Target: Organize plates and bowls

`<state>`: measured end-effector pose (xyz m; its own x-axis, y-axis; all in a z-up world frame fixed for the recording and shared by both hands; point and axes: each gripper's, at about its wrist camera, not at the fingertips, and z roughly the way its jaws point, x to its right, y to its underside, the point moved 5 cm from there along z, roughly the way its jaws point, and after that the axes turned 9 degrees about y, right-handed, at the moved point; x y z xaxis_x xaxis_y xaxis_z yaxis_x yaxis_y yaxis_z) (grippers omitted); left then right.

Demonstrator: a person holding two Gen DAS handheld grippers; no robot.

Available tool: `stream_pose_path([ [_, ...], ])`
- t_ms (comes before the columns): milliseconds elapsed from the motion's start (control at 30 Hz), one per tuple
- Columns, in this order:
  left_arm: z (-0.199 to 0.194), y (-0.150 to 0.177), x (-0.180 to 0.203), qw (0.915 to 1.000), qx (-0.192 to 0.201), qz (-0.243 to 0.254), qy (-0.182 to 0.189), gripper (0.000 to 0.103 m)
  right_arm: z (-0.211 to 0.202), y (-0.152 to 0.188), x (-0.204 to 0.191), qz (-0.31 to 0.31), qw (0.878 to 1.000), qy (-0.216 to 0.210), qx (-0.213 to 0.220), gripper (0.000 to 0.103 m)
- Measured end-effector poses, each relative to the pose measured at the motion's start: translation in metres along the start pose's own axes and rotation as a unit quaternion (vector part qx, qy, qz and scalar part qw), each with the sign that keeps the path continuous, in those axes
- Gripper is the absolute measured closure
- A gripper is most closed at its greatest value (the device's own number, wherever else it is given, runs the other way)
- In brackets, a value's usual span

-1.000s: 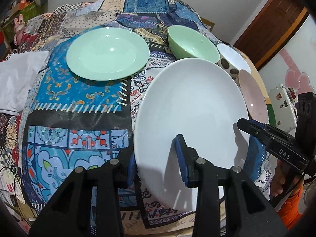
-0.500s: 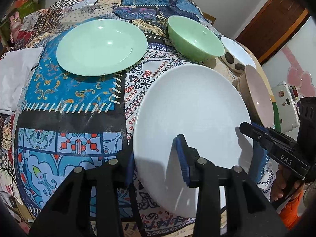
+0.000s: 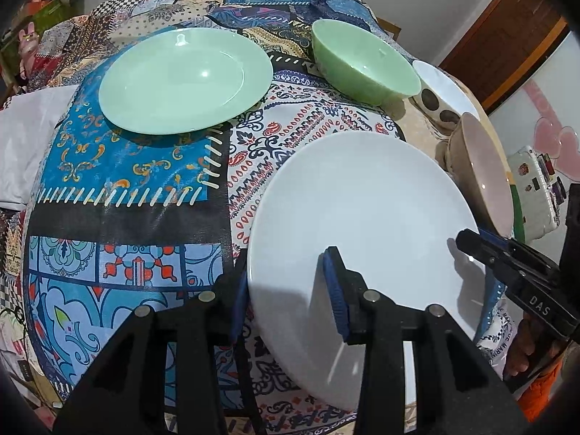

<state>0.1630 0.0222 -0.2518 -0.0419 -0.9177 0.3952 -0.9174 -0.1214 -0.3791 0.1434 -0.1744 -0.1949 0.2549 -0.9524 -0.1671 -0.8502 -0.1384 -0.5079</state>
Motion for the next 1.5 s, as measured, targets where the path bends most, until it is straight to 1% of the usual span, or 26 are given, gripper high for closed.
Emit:
stream_pose_path([
  [300,0.003,0.001,0.002,1.0000,0.000,0.003,-0.006,0.064,-0.006,0.003,0.000,-0.009,1.000,0.006,-0.003,0.078],
  [433,0.000,0.002,0.005,0.9999,-0.001,0.012,-0.007,0.064,-0.008,0.004,0.001,-0.002,1.000,-0.001,-0.004,0.078],
  [500,-0.002,0.002,0.007,0.9998,0.001,0.017,-0.007,0.064,-0.012,0.004,0.004,-0.003,1.000,0.008,0.005,0.077],
  [567,-0.004,0.003,0.009,0.9997,0.003,0.022,-0.011,0.064,-0.015,0.003,0.004,-0.003,1.000,0.003,0.010,0.077],
  [667,-0.008,0.003,0.012,0.9995,0.006,0.026,-0.016,0.064,-0.017,0.002,0.003,-0.009,1.000,0.009,0.013,0.077],
  [900,-0.035,0.001,0.006,0.9991,0.032,0.020,-0.021,0.064,-0.031,-0.003,-0.007,-0.022,0.999,0.017,0.038,0.077],
  [1167,-0.087,-0.013,-0.007,0.9949,0.089,0.019,-0.044,0.062,-0.044,-0.029,-0.036,-0.046,0.996,0.018,0.078,0.077],
  [1233,-0.100,-0.019,-0.012,0.9927,0.105,0.022,-0.054,0.058,-0.043,-0.037,-0.047,-0.057,0.995,0.013,0.083,0.077],
  [1300,-0.111,-0.026,-0.017,0.9901,0.120,0.025,-0.067,0.050,-0.041,-0.043,-0.053,-0.063,0.994,0.009,0.085,0.077],
  [1367,-0.121,-0.033,-0.024,0.9869,0.135,0.031,-0.083,0.047,-0.035,-0.052,-0.062,-0.069,0.994,0.006,0.085,0.076],
  [1500,-0.130,-0.050,-0.039,0.9838,0.146,0.034,-0.098,0.042,-0.019,-0.063,-0.077,-0.082,0.994,-0.004,0.074,0.067],
])
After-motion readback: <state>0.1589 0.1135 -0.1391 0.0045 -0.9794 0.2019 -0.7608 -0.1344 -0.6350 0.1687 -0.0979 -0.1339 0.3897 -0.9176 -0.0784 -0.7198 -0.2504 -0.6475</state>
